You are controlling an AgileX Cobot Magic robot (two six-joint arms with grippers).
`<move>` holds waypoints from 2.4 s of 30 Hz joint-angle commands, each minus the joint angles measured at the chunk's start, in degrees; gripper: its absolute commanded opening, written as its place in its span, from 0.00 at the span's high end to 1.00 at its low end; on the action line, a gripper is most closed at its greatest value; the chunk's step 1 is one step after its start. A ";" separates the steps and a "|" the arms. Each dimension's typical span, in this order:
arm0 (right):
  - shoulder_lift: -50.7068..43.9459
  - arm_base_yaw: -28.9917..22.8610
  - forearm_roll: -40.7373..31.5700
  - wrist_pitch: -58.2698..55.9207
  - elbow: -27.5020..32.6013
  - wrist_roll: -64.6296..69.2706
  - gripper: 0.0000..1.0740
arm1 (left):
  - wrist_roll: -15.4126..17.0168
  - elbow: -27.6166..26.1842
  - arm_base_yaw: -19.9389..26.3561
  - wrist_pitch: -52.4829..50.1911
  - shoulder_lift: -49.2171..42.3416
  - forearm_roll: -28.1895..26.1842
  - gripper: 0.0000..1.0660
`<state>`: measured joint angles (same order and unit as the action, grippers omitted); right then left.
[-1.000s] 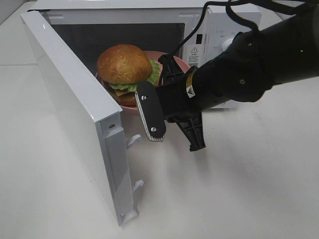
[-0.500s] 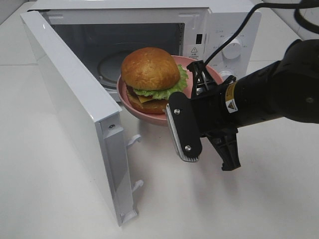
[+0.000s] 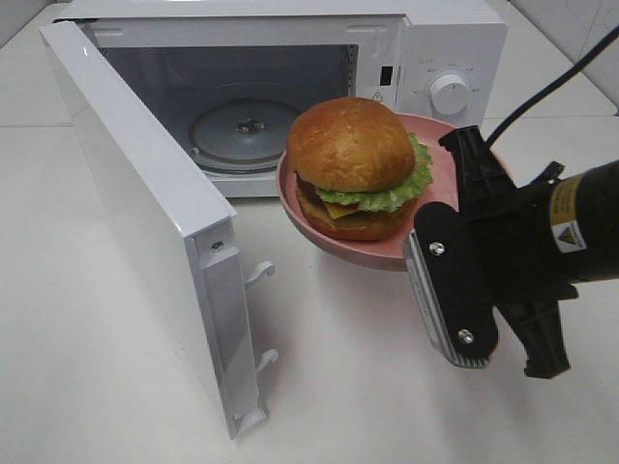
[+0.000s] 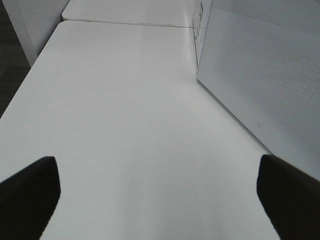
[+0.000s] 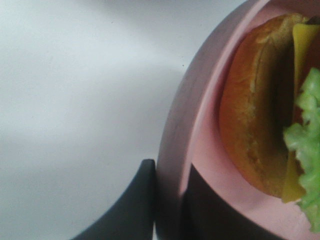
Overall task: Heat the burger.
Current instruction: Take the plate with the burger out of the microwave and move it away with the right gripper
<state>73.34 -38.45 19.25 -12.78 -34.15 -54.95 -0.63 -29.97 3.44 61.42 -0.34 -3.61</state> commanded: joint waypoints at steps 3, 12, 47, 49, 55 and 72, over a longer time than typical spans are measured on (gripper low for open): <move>-9.40 0.11 0.11 -3.44 2.35 1.32 1.00 | 0.00 0.11 0.23 -0.40 -0.80 -0.17 0.06; -20.74 0.11 0.40 -13.52 5.27 5.44 1.00 | 0.00 0.11 0.23 -0.40 -0.80 -0.17 0.06; -34.49 0.11 17.25 -48.53 6.36 61.08 1.00 | 0.00 0.11 0.23 -0.40 -0.80 -0.17 0.06; -34.49 0.11 17.48 -48.99 6.36 62.91 1.00 | 0.00 0.11 0.23 -0.40 -0.80 -0.17 0.06; -32.14 0.11 20.23 -50.19 6.36 70.76 1.00 | 0.00 0.11 0.23 -0.40 -0.80 -0.17 0.06; -3.90 0.17 25.61 -46.24 6.02 96.66 1.00 | 0.00 0.11 0.23 -0.40 -0.80 -0.17 0.06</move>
<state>65.26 -38.45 40.62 -59.07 -27.39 39.71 -0.63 -29.97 3.44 61.42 -0.34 -3.61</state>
